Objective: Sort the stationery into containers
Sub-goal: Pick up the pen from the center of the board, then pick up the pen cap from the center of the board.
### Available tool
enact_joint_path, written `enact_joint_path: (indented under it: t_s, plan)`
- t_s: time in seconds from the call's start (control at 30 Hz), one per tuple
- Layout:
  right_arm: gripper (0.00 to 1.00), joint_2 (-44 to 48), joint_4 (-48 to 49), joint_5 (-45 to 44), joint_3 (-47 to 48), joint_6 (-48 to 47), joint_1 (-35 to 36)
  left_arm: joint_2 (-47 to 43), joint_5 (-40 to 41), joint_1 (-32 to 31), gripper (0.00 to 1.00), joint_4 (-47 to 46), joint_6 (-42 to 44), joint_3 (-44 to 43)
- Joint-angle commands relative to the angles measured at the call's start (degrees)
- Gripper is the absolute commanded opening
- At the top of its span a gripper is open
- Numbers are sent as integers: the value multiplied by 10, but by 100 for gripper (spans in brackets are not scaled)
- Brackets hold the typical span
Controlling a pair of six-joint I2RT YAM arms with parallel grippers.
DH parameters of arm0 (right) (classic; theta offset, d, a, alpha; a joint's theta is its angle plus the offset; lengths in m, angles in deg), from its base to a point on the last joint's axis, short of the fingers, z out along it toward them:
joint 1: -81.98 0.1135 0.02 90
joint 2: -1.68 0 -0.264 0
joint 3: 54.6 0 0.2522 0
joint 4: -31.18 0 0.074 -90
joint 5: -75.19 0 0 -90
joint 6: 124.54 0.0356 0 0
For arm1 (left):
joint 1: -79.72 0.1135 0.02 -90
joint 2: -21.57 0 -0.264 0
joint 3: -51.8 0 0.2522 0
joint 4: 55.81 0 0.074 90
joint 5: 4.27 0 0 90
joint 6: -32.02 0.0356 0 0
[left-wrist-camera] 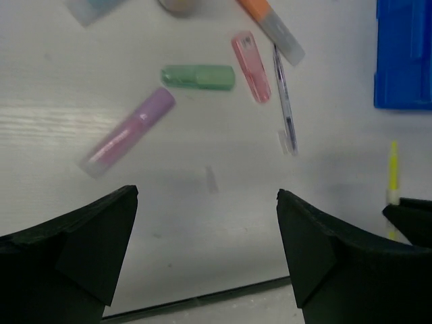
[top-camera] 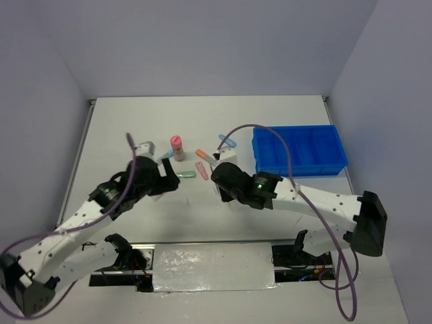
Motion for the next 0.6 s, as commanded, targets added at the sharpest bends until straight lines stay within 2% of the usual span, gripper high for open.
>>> enact_joint_path:
  t_s: [0.0, 0.03, 0.07, 0.13, 0.2, 0.33, 0.57]
  plan:
    - [0, 47, -61, -37, -26, 18, -3, 72, 134, -132, 97, -40, -143, -1]
    - [0, 68, -73, -37, -32, 20, -1, 95, 161, -188, 98, -21, -163, -10]
    - [0, 77, -78, -35, -34, 21, -2, 146, 182, -205, 99, -5, -187, -22]
    - [0, 98, -92, -33, -41, 27, 0, 188, 187, -223, 97, -5, -225, -37]
    - [0, 114, -103, -35, -49, 31, 2, 234, 176, -229, 95, -20, -242, -34]
    - [0, 142, -118, -40, -59, 37, 3, 292, 176, -231, 86, -38, -260, -36]
    - [0, 162, -125, -48, -58, 35, 3, 371, 173, -231, 84, -34, -259, -49]
